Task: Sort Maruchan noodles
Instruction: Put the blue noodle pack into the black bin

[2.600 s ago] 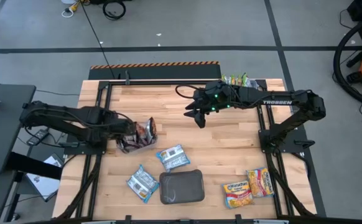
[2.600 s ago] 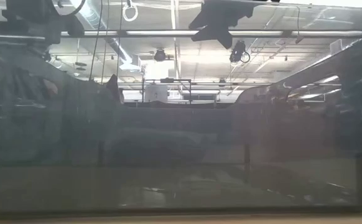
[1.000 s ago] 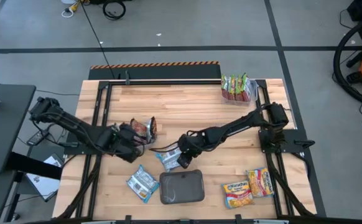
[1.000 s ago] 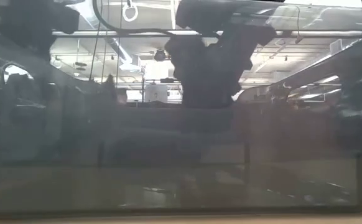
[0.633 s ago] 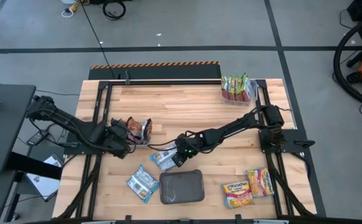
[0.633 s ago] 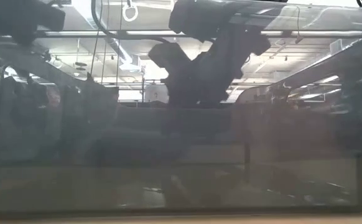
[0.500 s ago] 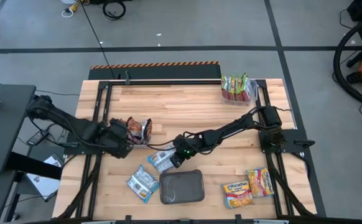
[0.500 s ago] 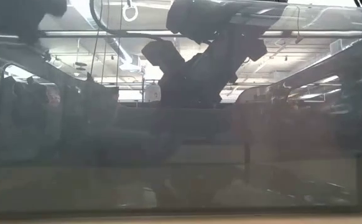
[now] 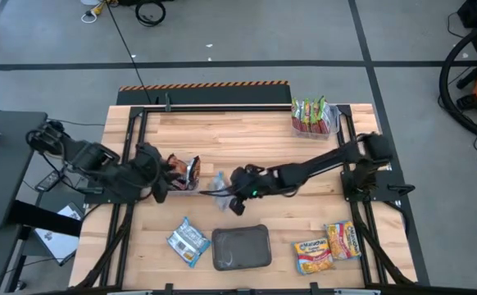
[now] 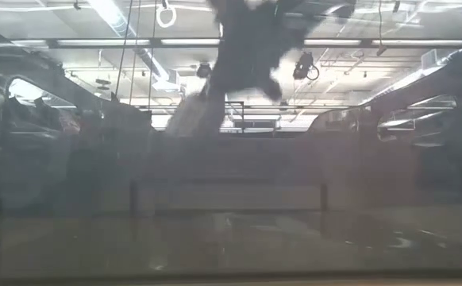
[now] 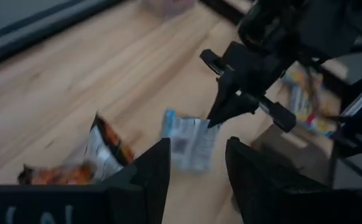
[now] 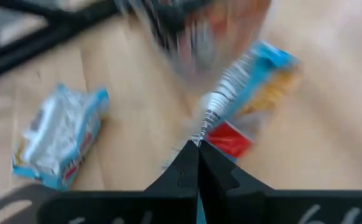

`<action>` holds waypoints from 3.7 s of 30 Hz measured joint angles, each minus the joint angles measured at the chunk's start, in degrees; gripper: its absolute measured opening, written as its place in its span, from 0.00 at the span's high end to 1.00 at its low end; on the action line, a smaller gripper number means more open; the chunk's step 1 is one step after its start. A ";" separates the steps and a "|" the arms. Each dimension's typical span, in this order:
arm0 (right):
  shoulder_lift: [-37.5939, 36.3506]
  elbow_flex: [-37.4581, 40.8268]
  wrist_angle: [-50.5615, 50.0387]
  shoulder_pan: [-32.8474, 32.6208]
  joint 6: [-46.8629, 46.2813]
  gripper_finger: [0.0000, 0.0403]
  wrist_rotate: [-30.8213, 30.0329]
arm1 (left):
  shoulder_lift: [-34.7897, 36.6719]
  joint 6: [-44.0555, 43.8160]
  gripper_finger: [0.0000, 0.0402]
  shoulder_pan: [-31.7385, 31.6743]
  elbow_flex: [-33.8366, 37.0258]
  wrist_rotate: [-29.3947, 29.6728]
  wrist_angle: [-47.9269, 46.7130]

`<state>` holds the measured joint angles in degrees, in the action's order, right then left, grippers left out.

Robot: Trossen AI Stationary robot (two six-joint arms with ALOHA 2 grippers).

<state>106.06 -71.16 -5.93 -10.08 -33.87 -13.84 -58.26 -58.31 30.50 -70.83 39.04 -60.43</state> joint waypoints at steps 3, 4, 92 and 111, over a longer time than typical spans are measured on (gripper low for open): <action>-5.56 0.00 0.36 -1.03 9.22 0.99 -4.27 | 0.02 2.57 0.60 0.00 -2.84 0.96 1.09; -7.44 0.00 1.11 -1.64 13.52 0.99 -4.72 | 0.02 4.08 0.60 -0.02 -3.28 1.20 2.36; -13.92 -0.11 2.40 -14.46 59.89 0.58 0.29 | -24.02 31.46 0.65 2.95 -4.17 -41.86 2.48; -23.80 -0.11 -33.11 -16.79 31.32 0.58 -15.54 | -44.18 37.39 0.41 12.50 -3.84 -31.83 11.36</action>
<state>82.26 -71.26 -39.04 -26.87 -2.55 -29.38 -102.44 -20.91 43.00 -74.67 7.21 -49.07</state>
